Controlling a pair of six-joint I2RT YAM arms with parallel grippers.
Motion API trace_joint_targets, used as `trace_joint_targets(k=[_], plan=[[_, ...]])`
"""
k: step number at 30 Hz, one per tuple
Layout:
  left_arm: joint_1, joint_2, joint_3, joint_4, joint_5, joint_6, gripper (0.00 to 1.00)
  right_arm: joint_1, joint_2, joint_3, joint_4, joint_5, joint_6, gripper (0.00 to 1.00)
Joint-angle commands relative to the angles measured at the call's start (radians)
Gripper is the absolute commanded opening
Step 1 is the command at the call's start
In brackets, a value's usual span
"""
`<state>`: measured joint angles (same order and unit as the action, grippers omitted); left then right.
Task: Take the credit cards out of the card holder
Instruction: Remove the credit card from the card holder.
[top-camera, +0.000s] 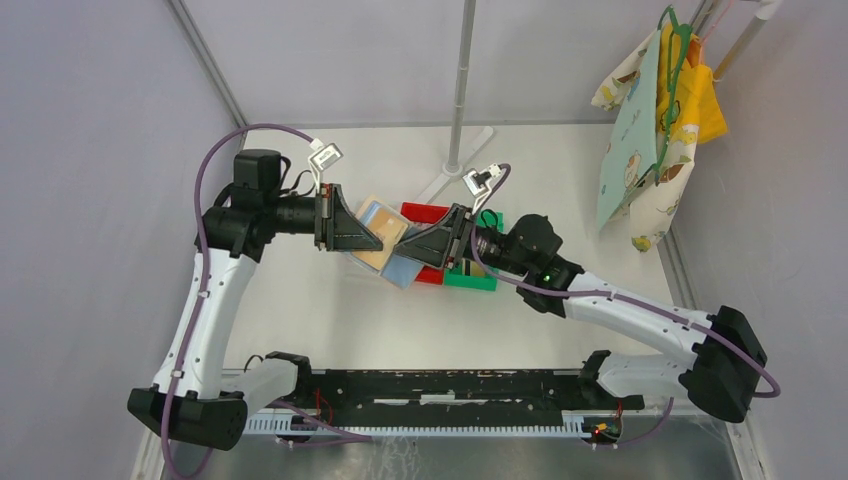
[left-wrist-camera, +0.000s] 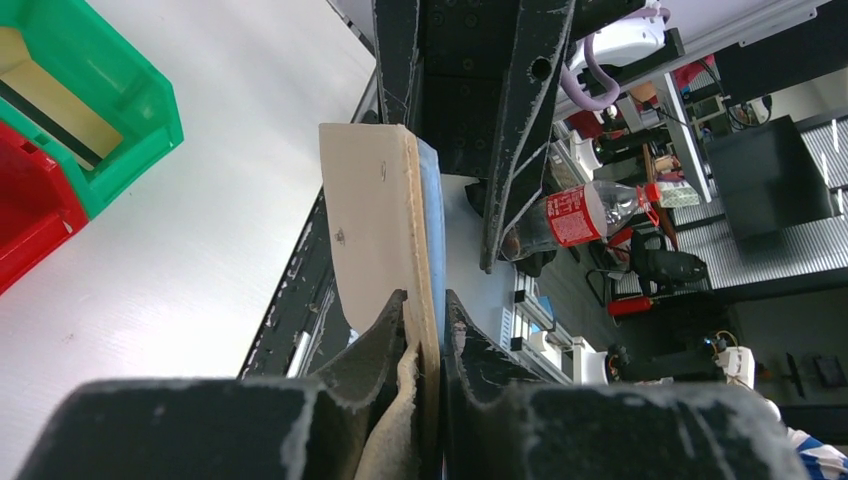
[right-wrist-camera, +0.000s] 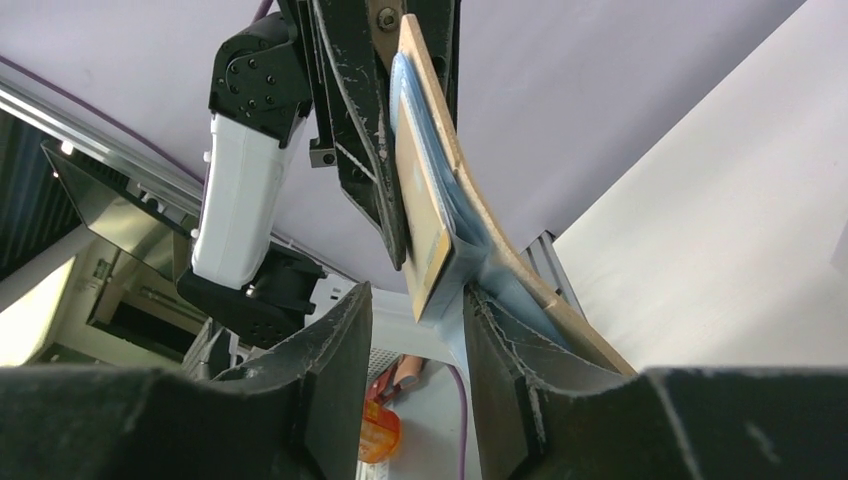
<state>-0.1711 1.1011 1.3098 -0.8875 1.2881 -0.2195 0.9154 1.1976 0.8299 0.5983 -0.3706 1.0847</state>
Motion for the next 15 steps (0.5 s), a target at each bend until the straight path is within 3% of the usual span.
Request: trace_joint_targets(k=[1,9,15], plan=[[-0.005,-0.04,0.041,-0.005,0.057,0.041,0.13,-0.006,0.036,0.012,0.092,0.049,0.039,0.42],[-0.007,-0.051,0.034,-0.005,0.029,0.06,0.14,0.005,0.072,0.05,0.122,0.067,0.062,0.29],[-0.007,-0.052,0.026,-0.034,-0.079,0.126,0.14,0.009,0.083,0.07,0.133,0.058,0.072,0.26]])
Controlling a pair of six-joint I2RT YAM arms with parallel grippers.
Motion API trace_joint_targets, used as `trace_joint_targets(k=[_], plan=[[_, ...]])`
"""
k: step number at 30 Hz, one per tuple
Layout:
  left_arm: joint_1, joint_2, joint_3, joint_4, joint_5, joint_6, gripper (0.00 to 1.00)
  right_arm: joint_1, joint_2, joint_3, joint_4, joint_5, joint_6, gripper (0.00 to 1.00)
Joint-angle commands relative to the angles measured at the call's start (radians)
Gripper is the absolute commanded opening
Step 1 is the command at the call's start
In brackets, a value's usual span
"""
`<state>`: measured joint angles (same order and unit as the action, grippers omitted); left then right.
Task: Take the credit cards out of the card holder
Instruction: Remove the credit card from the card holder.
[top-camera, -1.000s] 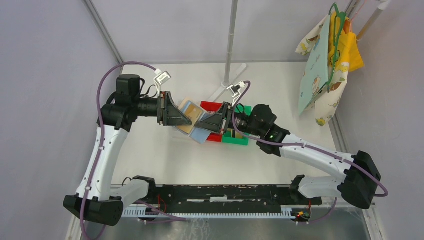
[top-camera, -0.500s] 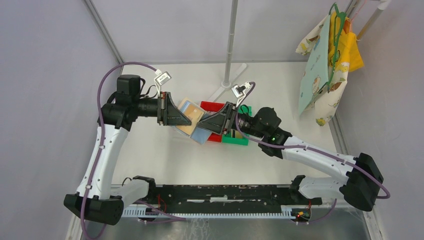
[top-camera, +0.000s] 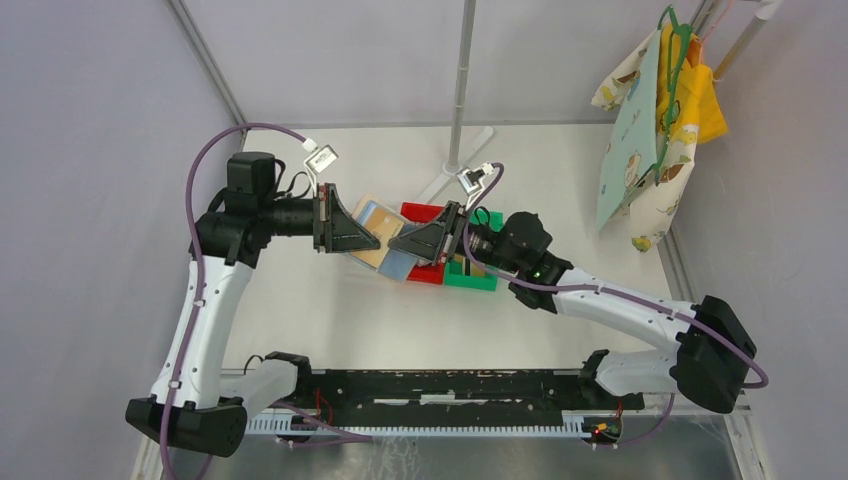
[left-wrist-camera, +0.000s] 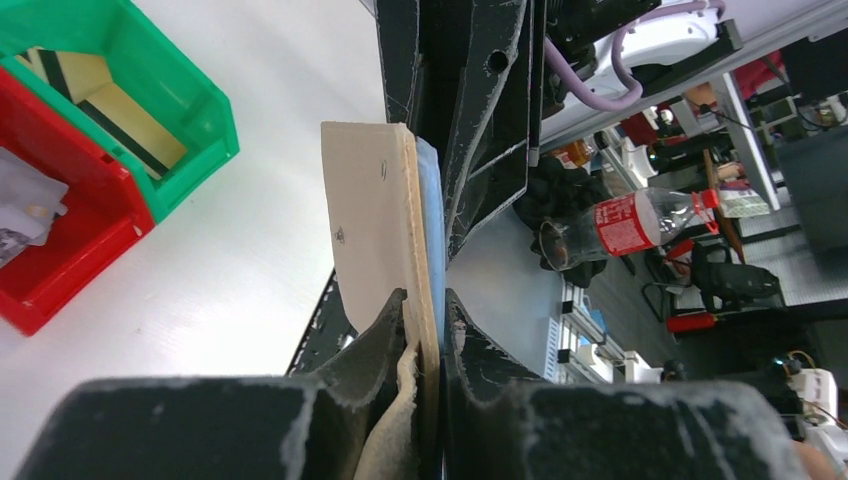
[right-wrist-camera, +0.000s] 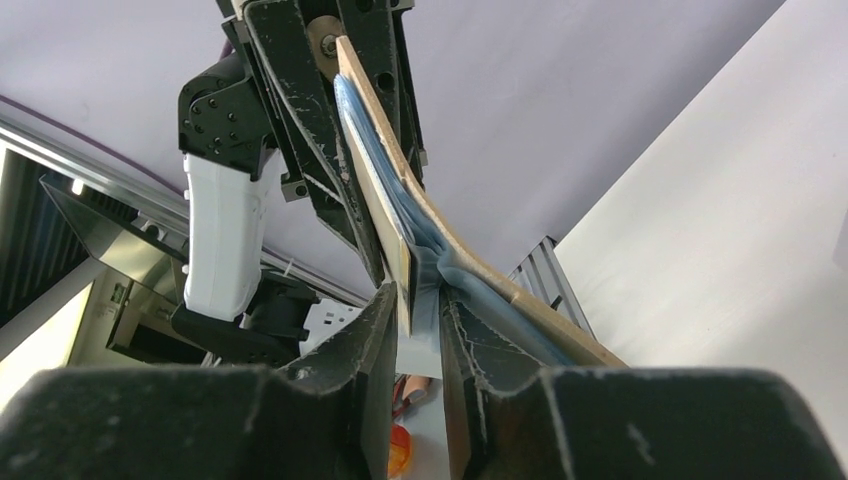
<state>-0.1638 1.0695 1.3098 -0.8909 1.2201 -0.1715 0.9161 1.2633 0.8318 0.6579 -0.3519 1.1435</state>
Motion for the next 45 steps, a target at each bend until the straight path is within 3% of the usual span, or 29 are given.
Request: trace_joint_targets(k=[1,5,9,12,16,25,29,34,45], plan=[[-0.014,-0.018,0.026,-0.04,-0.031,0.091,0.14,0.008,0.019,0.07,0.069,0.041,0.013,0.26],[-0.014,-0.011,0.028,-0.051,-0.025,0.101,0.15,0.012,0.033,0.07,0.065,0.045,0.019,0.18],[-0.014,-0.011,0.036,-0.053,-0.001,0.091,0.31,0.013,0.031,0.06,0.067,0.045,0.019,0.0],[-0.012,-0.003,0.049,-0.056,0.047,0.064,0.41,0.012,0.009,0.036,0.07,0.05,0.006,0.0],[-0.005,0.02,0.057,-0.026,0.144,-0.004,0.44,0.013,-0.026,-0.019,0.094,0.055,0.004,0.0],[0.052,0.065,0.076,-0.097,0.296,0.039,0.36,0.012,-0.106,-0.109,0.082,0.069,-0.022,0.0],[0.056,0.082,0.106,-0.177,0.296,0.114,0.33,0.012,-0.122,-0.129,0.084,0.073,-0.025,0.0],[0.058,0.081,0.11,-0.186,0.279,0.125,0.18,0.012,-0.135,-0.132,0.082,0.06,-0.035,0.0],[0.062,0.078,0.121,-0.187,0.281,0.115,0.09,0.013,-0.151,-0.162,0.113,0.048,-0.036,0.0]])
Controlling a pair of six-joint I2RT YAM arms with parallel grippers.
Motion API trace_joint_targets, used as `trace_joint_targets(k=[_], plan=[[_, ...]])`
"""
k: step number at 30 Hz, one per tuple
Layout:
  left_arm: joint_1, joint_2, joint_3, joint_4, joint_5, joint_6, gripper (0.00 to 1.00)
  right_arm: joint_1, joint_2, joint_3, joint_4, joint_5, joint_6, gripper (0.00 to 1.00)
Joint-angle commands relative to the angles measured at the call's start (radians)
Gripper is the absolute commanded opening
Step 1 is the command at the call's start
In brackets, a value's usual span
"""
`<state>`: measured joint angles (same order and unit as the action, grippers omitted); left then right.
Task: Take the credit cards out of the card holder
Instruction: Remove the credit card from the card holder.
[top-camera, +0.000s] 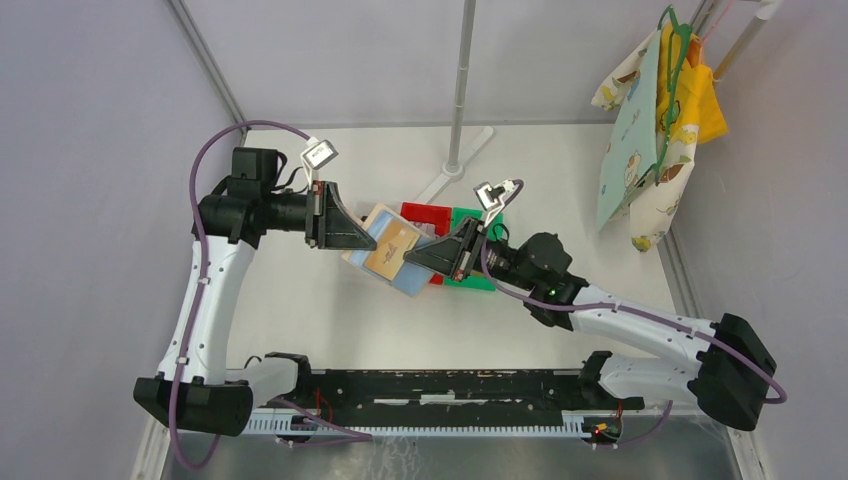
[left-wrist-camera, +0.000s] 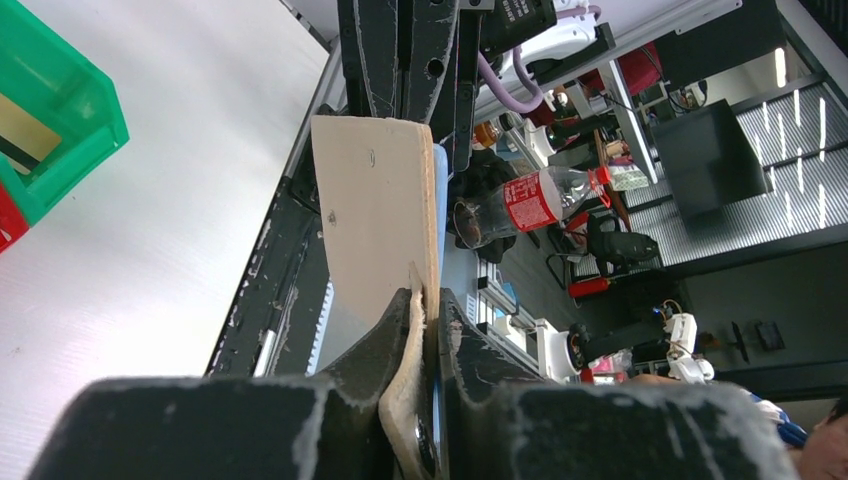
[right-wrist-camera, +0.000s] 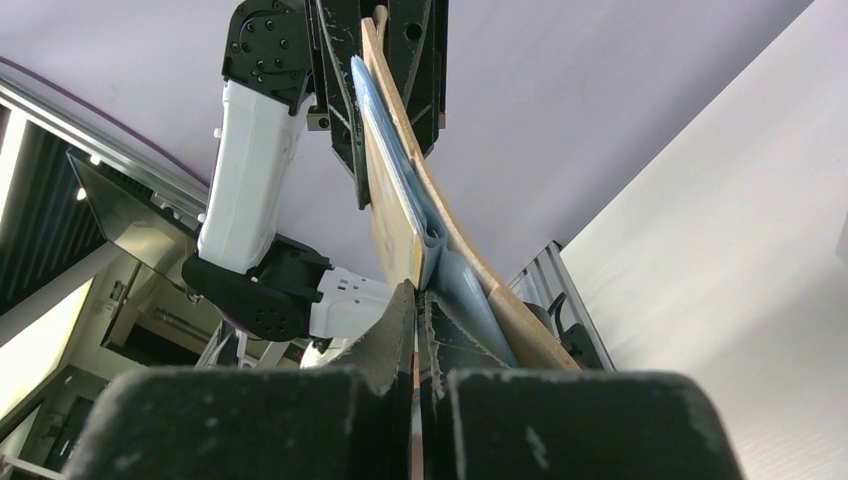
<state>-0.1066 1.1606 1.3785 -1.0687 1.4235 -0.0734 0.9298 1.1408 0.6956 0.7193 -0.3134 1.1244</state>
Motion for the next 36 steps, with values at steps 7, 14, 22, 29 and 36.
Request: trace_joint_targets(k=[7,14,22,29,36], plan=[[0.012,-0.008,0.06,-0.009,0.092,0.0,0.05,-0.001,-0.043,-0.055,0.084,0.016,-0.002,0.0],[0.019,-0.006,0.063,-0.01,0.094,-0.002,0.02,0.0,-0.033,-0.046,0.124,0.02,0.027,0.16],[0.021,-0.001,0.059,-0.012,0.088,-0.006,0.02,0.019,0.031,0.007,0.211,-0.002,0.079,0.31],[0.023,0.001,0.061,-0.01,0.091,-0.006,0.02,0.024,0.034,0.019,0.229,-0.006,0.087,0.24],[0.037,0.005,0.072,-0.01,0.093,-0.002,0.02,0.018,-0.045,-0.016,0.096,0.009,0.012,0.06]])
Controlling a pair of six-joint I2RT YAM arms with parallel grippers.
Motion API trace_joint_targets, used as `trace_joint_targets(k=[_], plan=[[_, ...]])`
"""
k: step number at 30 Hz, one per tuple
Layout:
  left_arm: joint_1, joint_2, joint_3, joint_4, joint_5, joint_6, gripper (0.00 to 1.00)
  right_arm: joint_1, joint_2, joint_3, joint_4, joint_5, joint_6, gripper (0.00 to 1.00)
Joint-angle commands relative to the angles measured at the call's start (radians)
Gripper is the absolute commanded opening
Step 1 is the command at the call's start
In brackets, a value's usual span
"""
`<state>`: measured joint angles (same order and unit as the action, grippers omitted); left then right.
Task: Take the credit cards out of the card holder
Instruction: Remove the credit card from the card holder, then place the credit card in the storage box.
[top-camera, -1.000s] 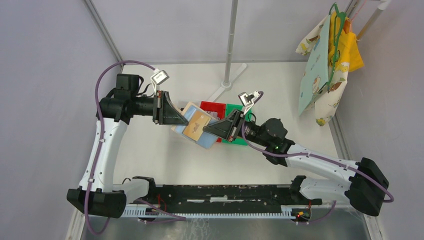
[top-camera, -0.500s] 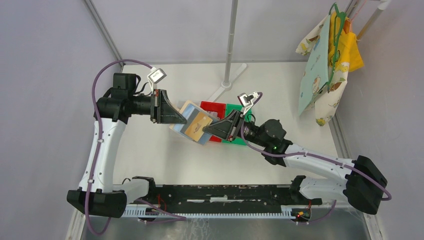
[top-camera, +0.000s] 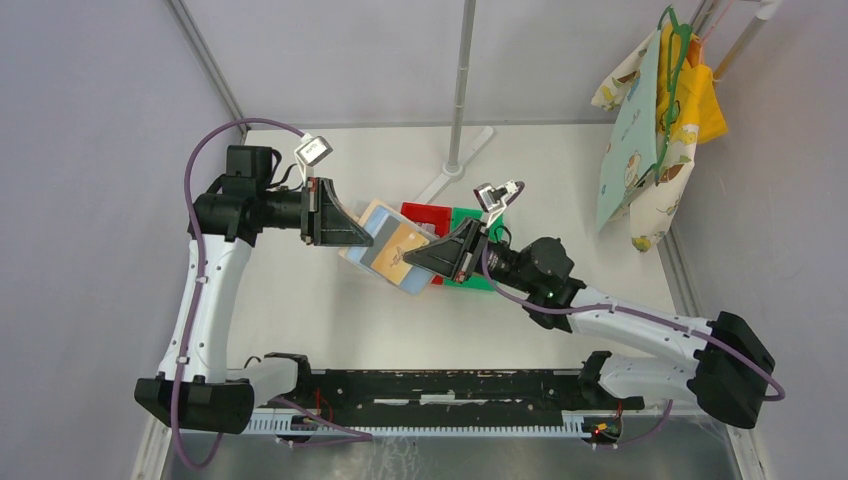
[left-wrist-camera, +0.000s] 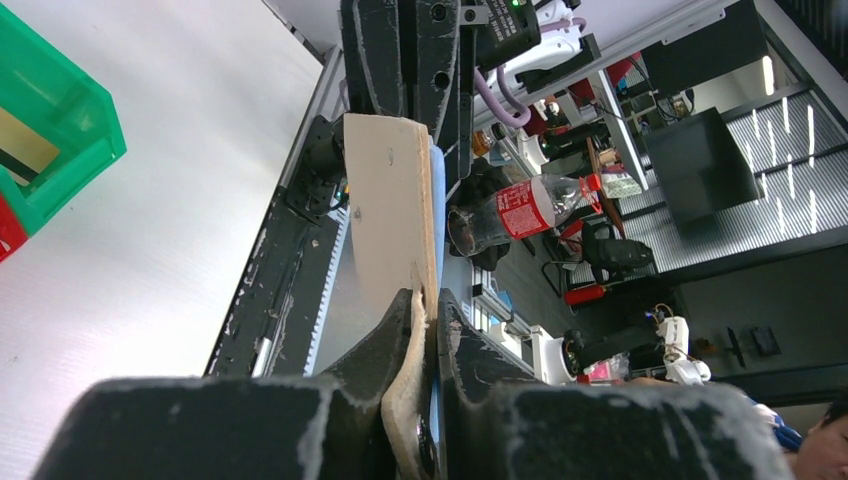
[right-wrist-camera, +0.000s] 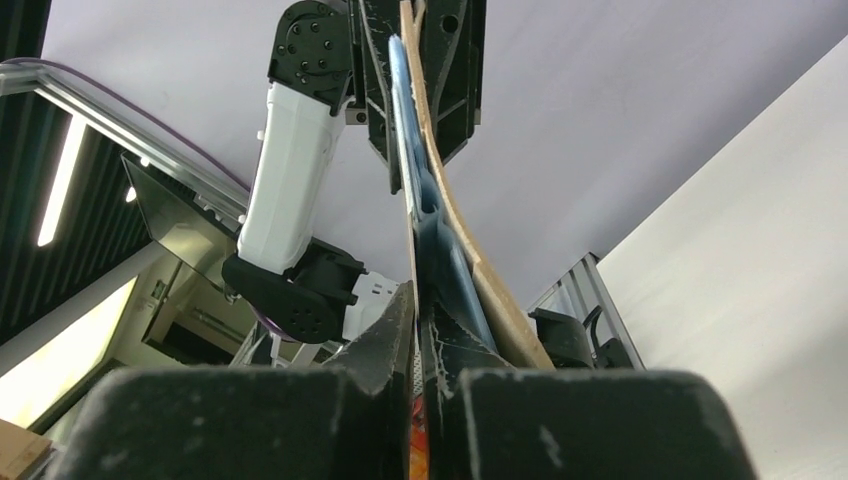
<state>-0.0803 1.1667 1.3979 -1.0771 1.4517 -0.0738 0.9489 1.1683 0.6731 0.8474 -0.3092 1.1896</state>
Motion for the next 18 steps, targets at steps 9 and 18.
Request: trace_joint_targets(k=[9,18], plan=[[0.022,0.001,0.078,0.001,0.08,-0.013,0.02,-0.079,-0.192,-0.066,-0.225,-0.045,-0.102,0.0],[0.025,-0.005,0.077,0.006,0.103,-0.004,0.02,-0.355,-0.277,0.111,-0.98,-0.13,-0.513,0.0]])
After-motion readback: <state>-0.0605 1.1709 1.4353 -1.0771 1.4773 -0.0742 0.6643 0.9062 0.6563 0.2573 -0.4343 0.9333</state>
